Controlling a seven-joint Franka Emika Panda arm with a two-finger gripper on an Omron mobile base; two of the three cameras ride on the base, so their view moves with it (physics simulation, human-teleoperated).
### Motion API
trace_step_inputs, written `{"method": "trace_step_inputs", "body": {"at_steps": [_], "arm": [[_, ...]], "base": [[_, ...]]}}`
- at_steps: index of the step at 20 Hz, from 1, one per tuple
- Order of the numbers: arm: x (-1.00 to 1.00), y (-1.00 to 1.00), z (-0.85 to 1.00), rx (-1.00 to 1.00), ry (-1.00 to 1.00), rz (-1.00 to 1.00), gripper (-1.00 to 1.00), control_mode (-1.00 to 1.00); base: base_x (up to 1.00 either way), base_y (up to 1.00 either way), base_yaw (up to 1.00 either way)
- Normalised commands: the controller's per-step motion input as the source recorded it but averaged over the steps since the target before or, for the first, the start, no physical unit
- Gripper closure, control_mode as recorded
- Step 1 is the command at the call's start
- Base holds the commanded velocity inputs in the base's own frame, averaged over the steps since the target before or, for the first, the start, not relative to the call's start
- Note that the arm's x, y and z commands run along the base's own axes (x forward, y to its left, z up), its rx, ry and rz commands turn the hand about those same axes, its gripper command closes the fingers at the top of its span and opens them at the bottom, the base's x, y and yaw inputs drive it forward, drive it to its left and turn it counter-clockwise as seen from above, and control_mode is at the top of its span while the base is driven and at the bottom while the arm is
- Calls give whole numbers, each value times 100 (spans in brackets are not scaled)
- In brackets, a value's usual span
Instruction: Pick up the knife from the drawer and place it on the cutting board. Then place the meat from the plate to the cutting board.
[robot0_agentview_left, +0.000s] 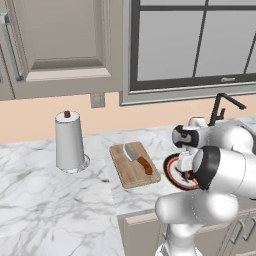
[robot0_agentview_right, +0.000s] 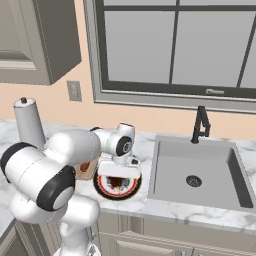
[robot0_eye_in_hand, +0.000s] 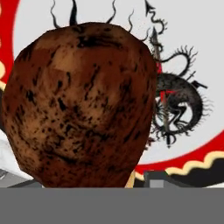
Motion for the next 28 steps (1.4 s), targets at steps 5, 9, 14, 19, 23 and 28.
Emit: {"method": "trace_step_inputs", "body": {"at_steps": [5, 9, 14, 19, 23, 28], "arm": [[-3, 47, 0, 0, -11, -1, 100, -100], [0, 45, -35, 5, -3, 0, 100, -100], [26, 3, -86, 0, 2, 3, 100, -100], [15, -1, -11, 0, -1, 0, 100, -100], [-18, 3, 7, 0, 0, 0, 100, -100], [-12, 0, -3, 0, -2, 0, 100, -100]], "base": [[0, 0, 0], [0, 0, 0], [0, 0, 0], [0, 0, 0], [0, 0, 0], [0, 0, 0]]}}
